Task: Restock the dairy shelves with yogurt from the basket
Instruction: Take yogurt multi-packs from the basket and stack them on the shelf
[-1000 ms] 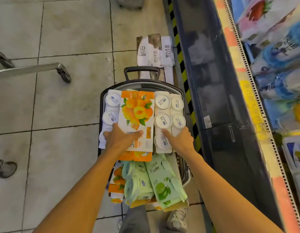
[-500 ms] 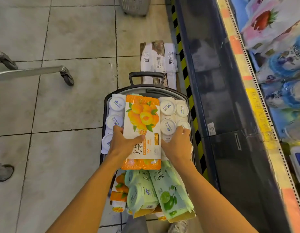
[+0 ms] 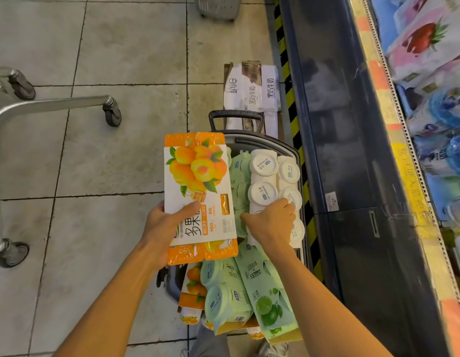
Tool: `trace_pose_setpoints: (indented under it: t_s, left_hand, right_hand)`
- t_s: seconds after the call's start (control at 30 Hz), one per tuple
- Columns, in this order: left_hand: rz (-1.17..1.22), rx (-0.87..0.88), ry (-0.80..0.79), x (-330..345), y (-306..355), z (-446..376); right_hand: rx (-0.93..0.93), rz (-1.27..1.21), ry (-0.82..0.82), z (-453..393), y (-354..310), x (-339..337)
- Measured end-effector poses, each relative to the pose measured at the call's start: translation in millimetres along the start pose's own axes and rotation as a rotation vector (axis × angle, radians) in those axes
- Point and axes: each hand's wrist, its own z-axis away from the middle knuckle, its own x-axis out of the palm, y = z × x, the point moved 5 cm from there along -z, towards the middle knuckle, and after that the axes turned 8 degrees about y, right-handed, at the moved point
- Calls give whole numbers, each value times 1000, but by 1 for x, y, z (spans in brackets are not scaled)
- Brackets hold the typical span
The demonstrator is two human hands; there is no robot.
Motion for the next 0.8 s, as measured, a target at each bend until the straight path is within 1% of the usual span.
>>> trace_pose_setpoints:
  t_s: [0.1,0.23,0.3,0.4,0.53,0.67,0.8]
  left_hand:
    - [38,1,-14,-3,6,-3]
    - [75,-5,20,-8,6,-3]
    - [86,-12,24,-9,7,3]
    - [73,0,15,-7,16,20]
    - [42,60,-27,13,58,59]
    - [18,146,-114,46,127,119]
    - [-9,249,-205,78,203,198]
  right_hand:
    - [56,-159,-30,-1,2,-9]
    - [73,-352,-80,3,11,-28]
    - [50,-428,-87,11,15,-44]
    - [12,-479,-68,25,18,-82]
    - [-29,-551,11,44,5,-160]
    - [-77,-621,92,66,-23,-255]
    - [-121,-699,172,100,-42,-363]
